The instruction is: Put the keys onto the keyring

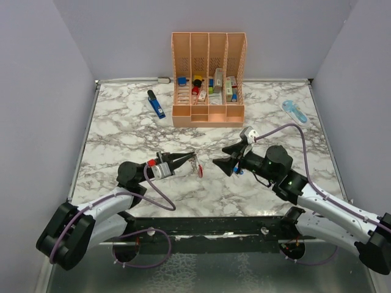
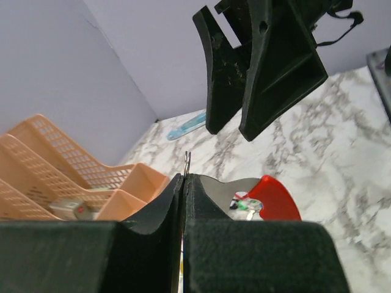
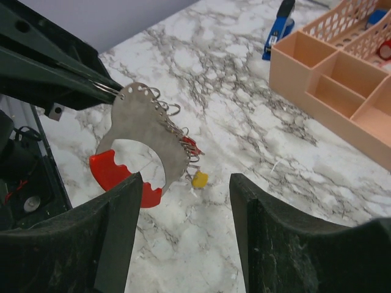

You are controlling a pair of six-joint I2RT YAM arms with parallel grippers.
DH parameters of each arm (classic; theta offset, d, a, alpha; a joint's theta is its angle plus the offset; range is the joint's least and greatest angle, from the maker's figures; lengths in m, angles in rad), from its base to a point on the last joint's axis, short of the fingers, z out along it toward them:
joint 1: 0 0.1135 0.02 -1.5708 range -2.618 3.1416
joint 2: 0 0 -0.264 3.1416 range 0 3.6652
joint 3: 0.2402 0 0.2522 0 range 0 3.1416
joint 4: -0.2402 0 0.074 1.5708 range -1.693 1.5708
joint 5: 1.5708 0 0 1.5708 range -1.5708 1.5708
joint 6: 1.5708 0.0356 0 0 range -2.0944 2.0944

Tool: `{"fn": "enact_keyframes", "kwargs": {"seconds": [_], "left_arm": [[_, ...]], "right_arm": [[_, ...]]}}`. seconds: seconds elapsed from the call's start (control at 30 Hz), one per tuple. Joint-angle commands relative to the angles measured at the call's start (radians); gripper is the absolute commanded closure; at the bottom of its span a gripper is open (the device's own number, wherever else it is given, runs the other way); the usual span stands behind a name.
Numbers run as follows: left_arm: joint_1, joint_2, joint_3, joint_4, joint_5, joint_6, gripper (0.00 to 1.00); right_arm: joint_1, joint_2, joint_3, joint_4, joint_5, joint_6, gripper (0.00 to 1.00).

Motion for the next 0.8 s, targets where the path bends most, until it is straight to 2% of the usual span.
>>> {"fn": "enact_keyframes", "kwargs": {"seconds": [0.0, 0.43, 0.77], "left_arm": [[-0.002, 0.072, 0.030, 0.270, -0.060, -0.368, 1.00], [-0.012, 0.146, 0.050, 0.359, -0.094, -0.527, 1.00], [-0.017, 0.148, 0.032, 0.352, -0.093, -0.613, 1.00]], "right_arm": [[0.003, -0.018, 0.008, 0.129, -0.076, -0.064, 0.43], [0.004, 0.099, 0.067, 0.253, -0.203, -0.113, 0.56], [0.004, 0.132, 0.077, 0.337, -0.259, -0.115, 0.58]]}}
